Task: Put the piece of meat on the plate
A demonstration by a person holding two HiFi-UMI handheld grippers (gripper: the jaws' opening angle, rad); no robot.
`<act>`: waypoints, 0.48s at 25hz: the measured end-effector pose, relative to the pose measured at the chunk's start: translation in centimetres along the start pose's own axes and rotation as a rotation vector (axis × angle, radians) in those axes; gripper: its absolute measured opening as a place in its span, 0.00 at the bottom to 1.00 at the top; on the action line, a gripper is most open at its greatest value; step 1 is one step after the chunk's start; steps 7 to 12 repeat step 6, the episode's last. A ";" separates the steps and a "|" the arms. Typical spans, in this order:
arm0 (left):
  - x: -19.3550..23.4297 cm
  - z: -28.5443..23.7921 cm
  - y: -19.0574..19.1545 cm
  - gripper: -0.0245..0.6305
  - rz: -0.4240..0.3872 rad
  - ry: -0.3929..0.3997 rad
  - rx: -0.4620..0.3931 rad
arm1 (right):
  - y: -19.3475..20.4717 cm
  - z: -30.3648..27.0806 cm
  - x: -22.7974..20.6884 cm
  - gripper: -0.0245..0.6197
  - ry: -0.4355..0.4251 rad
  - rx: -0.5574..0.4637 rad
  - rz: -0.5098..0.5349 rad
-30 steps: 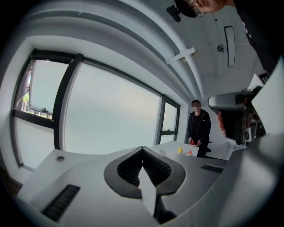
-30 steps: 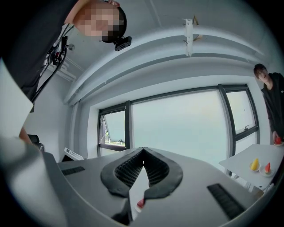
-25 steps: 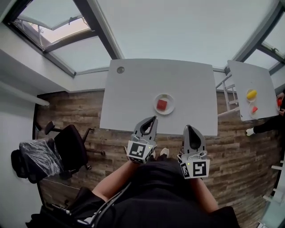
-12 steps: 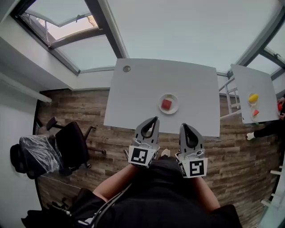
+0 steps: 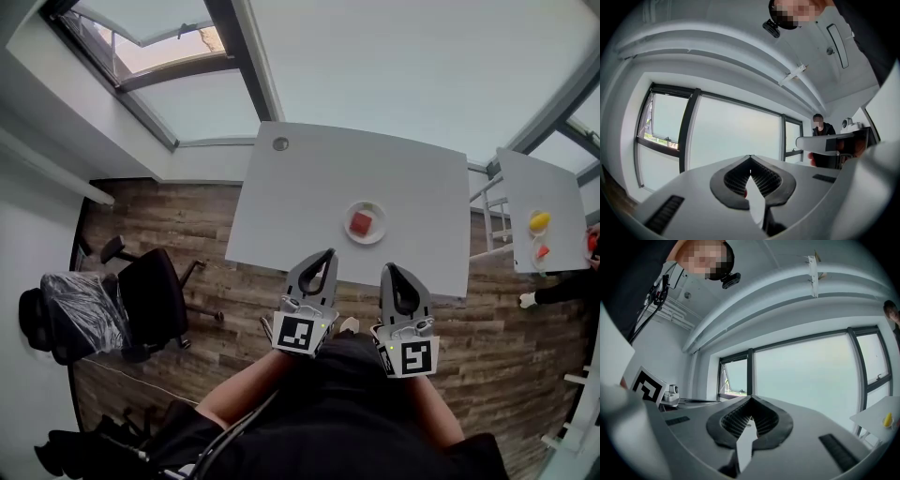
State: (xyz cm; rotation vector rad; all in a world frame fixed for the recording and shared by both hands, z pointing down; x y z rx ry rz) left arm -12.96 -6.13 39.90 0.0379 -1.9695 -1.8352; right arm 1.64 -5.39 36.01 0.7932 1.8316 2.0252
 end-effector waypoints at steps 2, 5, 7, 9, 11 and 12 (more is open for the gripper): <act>0.0 0.1 -0.1 0.04 -0.005 -0.003 -0.004 | 0.0 0.0 0.1 0.04 0.000 -0.002 -0.002; -0.2 0.0 0.1 0.04 -0.017 -0.002 -0.004 | 0.0 0.1 0.0 0.04 0.002 -0.002 -0.002; -0.3 0.0 0.2 0.04 -0.019 -0.002 -0.002 | 0.1 0.2 0.0 0.04 0.003 -0.002 -0.002; -0.3 0.0 0.2 0.04 -0.019 -0.002 -0.002 | 0.1 0.2 0.0 0.04 0.003 -0.002 -0.002; -0.3 0.0 0.2 0.04 -0.019 -0.002 -0.002 | 0.1 0.2 0.0 0.04 0.003 -0.002 -0.002; -0.3 0.0 0.2 0.04 -0.019 -0.002 -0.002 | 0.1 0.2 0.0 0.04 0.003 -0.002 -0.002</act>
Point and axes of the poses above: the fingertips, and each gripper's own axes: z backward along the fingers, x to its left, y out of its underside, the point moved 5 cm from there along z, backward along the fingers, and after that the axes turned 12 degrees about z, right-handed, at the moved point
